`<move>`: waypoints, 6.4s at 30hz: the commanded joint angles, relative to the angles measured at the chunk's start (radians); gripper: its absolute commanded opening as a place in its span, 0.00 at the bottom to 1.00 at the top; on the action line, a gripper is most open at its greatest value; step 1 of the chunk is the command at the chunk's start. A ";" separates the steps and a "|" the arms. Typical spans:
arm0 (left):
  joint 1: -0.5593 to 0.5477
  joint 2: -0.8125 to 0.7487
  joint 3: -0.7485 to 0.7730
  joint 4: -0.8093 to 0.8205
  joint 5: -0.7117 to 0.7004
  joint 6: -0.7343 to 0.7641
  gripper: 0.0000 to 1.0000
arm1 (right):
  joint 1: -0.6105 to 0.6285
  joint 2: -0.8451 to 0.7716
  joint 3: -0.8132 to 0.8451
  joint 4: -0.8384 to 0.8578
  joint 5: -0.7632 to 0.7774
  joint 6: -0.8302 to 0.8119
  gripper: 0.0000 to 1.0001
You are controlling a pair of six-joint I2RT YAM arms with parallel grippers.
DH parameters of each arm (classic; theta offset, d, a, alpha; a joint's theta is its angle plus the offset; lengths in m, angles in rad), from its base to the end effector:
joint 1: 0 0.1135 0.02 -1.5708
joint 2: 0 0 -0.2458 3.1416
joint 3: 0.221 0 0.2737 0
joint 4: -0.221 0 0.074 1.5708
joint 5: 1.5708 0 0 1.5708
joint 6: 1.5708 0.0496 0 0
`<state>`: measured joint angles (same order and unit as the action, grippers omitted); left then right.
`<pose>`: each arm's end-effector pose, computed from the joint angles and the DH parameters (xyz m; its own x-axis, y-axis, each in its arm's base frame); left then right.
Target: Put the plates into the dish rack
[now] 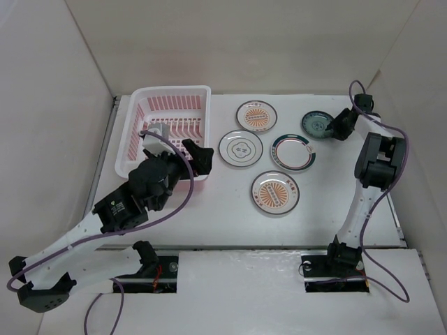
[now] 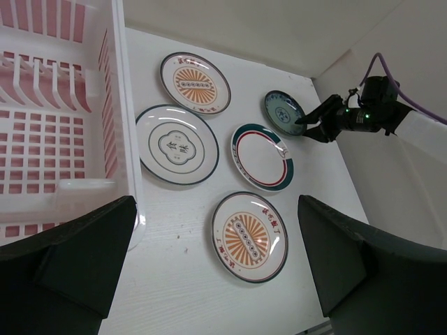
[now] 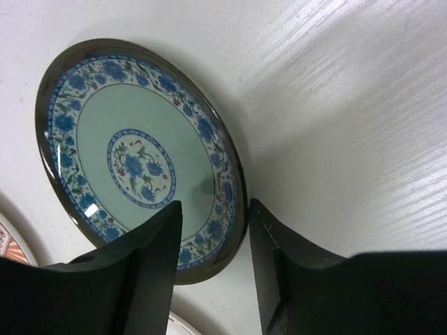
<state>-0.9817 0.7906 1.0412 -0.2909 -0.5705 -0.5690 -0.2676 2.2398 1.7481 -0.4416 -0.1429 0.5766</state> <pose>0.1370 -0.1569 0.4079 -0.2343 -0.4655 -0.8535 0.3249 0.7900 -0.5200 0.4932 -0.1279 0.1342 -0.5516 0.7108 -0.4366 0.5734 0.7032 0.4204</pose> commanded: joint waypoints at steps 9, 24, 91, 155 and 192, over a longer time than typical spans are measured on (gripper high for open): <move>-0.015 -0.037 0.037 -0.005 -0.045 -0.006 1.00 | -0.005 0.034 0.083 -0.088 -0.015 -0.026 0.35; -0.015 -0.037 0.037 -0.014 -0.063 -0.015 1.00 | -0.005 0.052 0.113 -0.125 0.003 -0.003 0.00; 0.410 0.812 0.283 0.773 0.929 0.212 0.83 | 0.297 -0.836 -0.610 0.684 -0.609 -0.189 0.00; 0.937 0.809 0.160 0.730 0.273 0.972 0.00 | 0.760 -0.942 -0.503 0.325 -0.130 -0.366 1.00; 0.937 0.946 0.103 0.748 0.178 0.972 0.00 | 0.797 -0.960 -0.493 0.325 -0.149 -0.385 1.00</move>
<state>-0.0486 1.7386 1.1213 0.4347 -0.3698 0.4278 0.5186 1.3075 1.2095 -0.1356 -0.2852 0.2054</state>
